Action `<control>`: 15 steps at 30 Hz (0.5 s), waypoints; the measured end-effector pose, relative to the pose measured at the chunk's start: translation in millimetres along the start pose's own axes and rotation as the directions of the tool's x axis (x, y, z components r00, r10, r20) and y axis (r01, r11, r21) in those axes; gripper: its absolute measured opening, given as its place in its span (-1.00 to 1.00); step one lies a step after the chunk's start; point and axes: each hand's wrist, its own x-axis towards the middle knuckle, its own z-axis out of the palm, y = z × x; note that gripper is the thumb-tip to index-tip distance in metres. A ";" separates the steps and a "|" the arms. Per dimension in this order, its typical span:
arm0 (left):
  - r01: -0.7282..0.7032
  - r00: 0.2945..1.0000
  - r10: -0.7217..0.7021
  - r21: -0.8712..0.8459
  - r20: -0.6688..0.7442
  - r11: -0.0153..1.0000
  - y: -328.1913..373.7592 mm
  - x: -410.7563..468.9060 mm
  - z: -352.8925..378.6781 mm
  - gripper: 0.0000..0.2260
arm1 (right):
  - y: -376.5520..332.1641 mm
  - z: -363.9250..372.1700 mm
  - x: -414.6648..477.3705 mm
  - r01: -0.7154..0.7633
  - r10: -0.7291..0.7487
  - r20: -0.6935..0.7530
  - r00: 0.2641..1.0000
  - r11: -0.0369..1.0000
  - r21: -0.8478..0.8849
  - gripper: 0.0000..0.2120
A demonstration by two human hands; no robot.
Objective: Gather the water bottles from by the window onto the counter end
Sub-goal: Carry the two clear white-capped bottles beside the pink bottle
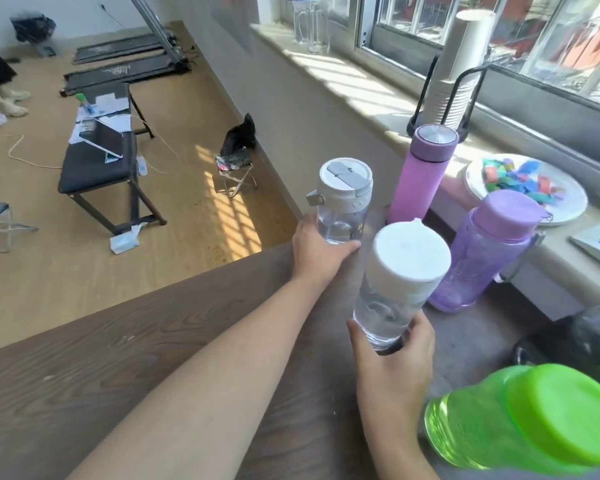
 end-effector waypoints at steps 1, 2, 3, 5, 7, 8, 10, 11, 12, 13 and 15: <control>-0.004 1.000 0.004 -0.013 -0.006 1.000 0.3 0.3 0.9 -0.38 | 0.0 0.2 0.8 -0.001 0.001 -0.001 1.000 1.000 0.000 -0.31; -0.007 1.000 0.006 -0.028 -0.011 1.000 -0.6 0.3 1.2 -0.38 | -1.3 -0.1 1.6 -0.005 0.005 -0.012 1.000 1.000 0.005 -0.32; -0.007 1.000 0.006 -0.042 -0.015 0.999 -2.3 -1.0 -0.3 -0.38 | -2.4 -0.6 2.3 -0.008 0.009 -0.024 1.000 1.000 0.014 -0.33; -0.002 0.999 0.000 -0.066 -0.032 0.998 -8.0 -8.5 -9.1 -0.39 | -3.8 -0.6 2.3 -0.034 0.035 -0.037 0.999 0.999 0.027 -0.33; 0.014 0.998 -0.018 -0.075 -0.054 0.997 -17.5 -21.6 -24.2 -0.41 | -7.2 0.6 -1.4 -0.060 0.060 -0.018 0.998 0.998 0.035 -0.33; 0.019 0.998 -0.023 -0.073 -0.062 0.997 -21.8 -29.9 -35.4 -0.42 | -10.2 2.1 -5.0 -0.074 0.074 0.000 0.997 0.996 0.048 -0.33; 0.037 0.996 -0.044 -0.090 -0.080 0.995 -31.1 -48.7 -64.3 -0.50 | -17.0 6.0 -15.6 -0.107 0.103 0.055 0.993 0.991 0.075 -0.35; 0.052 0.994 -0.062 -0.110 -0.089 0.993 -37.0 -58.0 -82.2 -0.53 | -21.7 8.4 -22.2 -0.116 0.109 0.093 0.990 0.990 0.076 -0.36; 0.061 0.992 -0.074 -0.125 -0.100 0.990 -42.2 -67.7 -102.2 -0.54 | -28.7 11.2 -30.0 -0.119 0.108 0.133 0.985 0.990 0.076 -0.37; 0.071 0.990 -0.087 -0.132 -0.114 0.989 -47.8 -77.9 -124.0 -0.55 | -35.3 14.7 -38.5 -0.114 0.099 0.175 0.980 0.991 0.076 -0.38; 0.091 0.982 -0.113 -0.144 -0.153 0.985 -63.5 -98.8 -168.0 -0.53 | -49.4 25.2 -58.3 -0.105 0.079 0.267 0.961 0.991 0.086 -0.40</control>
